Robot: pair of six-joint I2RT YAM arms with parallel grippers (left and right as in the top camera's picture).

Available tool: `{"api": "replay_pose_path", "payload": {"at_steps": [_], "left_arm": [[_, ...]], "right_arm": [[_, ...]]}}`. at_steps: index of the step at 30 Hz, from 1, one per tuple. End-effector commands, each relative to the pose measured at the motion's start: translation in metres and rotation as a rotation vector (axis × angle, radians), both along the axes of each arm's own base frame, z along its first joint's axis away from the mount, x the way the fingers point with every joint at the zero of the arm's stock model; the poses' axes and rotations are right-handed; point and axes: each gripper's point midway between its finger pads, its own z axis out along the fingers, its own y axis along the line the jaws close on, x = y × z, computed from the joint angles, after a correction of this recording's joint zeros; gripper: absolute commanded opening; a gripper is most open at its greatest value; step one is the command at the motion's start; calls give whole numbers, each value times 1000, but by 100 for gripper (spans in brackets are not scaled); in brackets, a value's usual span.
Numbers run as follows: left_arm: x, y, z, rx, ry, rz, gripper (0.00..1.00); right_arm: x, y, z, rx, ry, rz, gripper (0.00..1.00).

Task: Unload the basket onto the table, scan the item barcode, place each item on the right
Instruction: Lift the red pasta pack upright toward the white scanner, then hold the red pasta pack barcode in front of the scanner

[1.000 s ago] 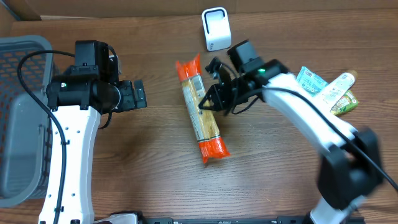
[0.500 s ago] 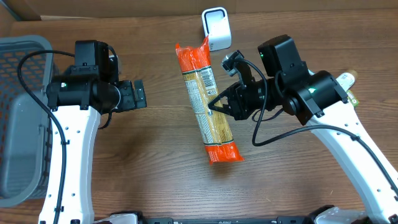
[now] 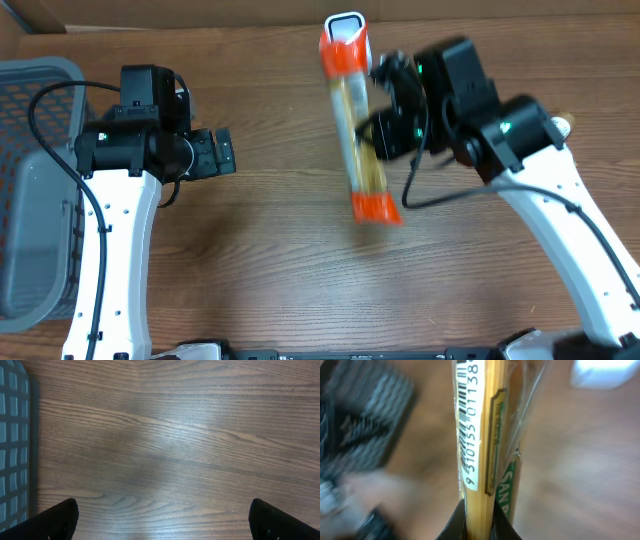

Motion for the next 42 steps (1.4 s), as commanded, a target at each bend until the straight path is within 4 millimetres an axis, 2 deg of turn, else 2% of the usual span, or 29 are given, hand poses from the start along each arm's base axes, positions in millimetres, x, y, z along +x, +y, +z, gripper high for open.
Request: {"api": "replay_pose_path", "payload": {"at_steps": [1,6,9,12,15,18,21,24,28,33,42], "left_arm": [[0,0,1,2,-5,7,100],[0,0,1,2,-5,7,100],[0,0,1,2,-5,7,99],[0,0,1,2,-5,7,100],[0,0,1,2,-5,7,100],[0,0,1,3,-5,7,99],[0,0,1,2,-5,7,100],[0,0,1,2,-5,7,99],[0,0,1,2,-5,7,100],[0,0,1,2,-5,7,100],[0,0,1,2,-5,7,100]], "right_arm": [[63,-34,44,-158,-227,-255,3],[139,-79,26,-519,-410,-530,3],[174,-97,16,-719,-522,-636,3],[202,-91,-1,-893,-596,-533,3],[230,-75,-21,-1028,-671,-389,4],[248,-65,-34,-1088,-726,-334,4],[267,-55,-56,-1200,-773,-229,4],[280,-49,-77,-1304,-805,-140,4],[292,-45,-86,-1343,-853,-158,4],[295,-44,-103,-1370,-843,-126,4],[293,-50,-103,-1394,-825,-154,4]]}}
